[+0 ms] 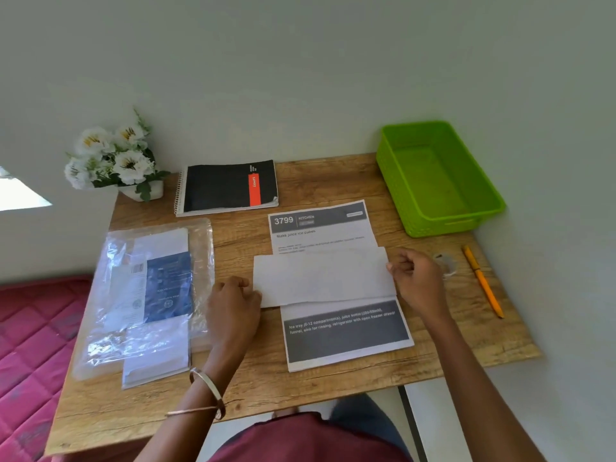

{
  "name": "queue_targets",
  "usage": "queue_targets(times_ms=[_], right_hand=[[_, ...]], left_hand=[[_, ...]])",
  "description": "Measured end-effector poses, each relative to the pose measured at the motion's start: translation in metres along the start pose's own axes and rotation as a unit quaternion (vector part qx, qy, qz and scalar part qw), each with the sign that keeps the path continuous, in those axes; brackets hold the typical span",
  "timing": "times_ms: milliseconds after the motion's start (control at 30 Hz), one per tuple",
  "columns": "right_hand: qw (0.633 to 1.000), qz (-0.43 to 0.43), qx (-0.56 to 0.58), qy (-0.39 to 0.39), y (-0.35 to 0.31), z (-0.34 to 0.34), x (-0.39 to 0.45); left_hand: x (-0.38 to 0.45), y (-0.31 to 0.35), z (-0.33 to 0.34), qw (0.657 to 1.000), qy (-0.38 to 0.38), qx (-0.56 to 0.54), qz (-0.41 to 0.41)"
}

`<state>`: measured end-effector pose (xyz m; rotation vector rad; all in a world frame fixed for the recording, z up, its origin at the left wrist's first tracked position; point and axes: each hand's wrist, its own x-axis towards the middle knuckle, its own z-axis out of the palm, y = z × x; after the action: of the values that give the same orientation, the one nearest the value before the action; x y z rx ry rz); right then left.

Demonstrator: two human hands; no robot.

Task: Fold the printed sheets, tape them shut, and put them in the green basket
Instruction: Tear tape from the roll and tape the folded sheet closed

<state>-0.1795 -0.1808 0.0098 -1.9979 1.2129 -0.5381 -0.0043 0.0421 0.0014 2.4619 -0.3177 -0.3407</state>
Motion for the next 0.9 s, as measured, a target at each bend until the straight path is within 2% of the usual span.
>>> queue_targets(times_ms=[100, 233, 333, 433, 533, 633, 733, 900], right_hand=[[0.995, -0.021, -0.018, 0.091, 0.009, -0.018, 0.000], [0.976, 0.032, -0.098, 0.193, 0.046, -0.051, 0.016], [0.960, 0.094, -0.174, 0.200, 0.066, -0.071, 0.021], [0.958, 0.105, -0.210, 0.162, 0.075, -0.079, 0.027], [0.956, 0.105, -0.241, 0.128, 0.084, -0.080, 0.034], [0.954, 0.099, -0.251, 0.132, 0.088, -0.081, 0.039], [0.958, 0.071, -0.221, 0.170, 0.092, -0.080, 0.043], [0.967, 0.049, -0.166, 0.187, 0.094, -0.083, 0.048]], left_hand=[[-0.010, 0.018, 0.005, 0.995, 0.030, 0.028, 0.095], [-0.025, 0.064, 0.035, 0.971, -0.043, 0.005, 0.236], [-0.040, 0.108, 0.073, 0.940, -0.112, -0.002, 0.324], [-0.054, 0.148, 0.117, 0.905, -0.181, 0.022, 0.384], [-0.063, 0.175, 0.156, 0.889, -0.207, 0.083, 0.400], [-0.069, 0.189, 0.182, 0.892, -0.196, 0.110, 0.394], [-0.068, 0.194, 0.195, 0.907, -0.165, 0.097, 0.375], [-0.061, 0.196, 0.198, 0.926, -0.160, 0.023, 0.342]])
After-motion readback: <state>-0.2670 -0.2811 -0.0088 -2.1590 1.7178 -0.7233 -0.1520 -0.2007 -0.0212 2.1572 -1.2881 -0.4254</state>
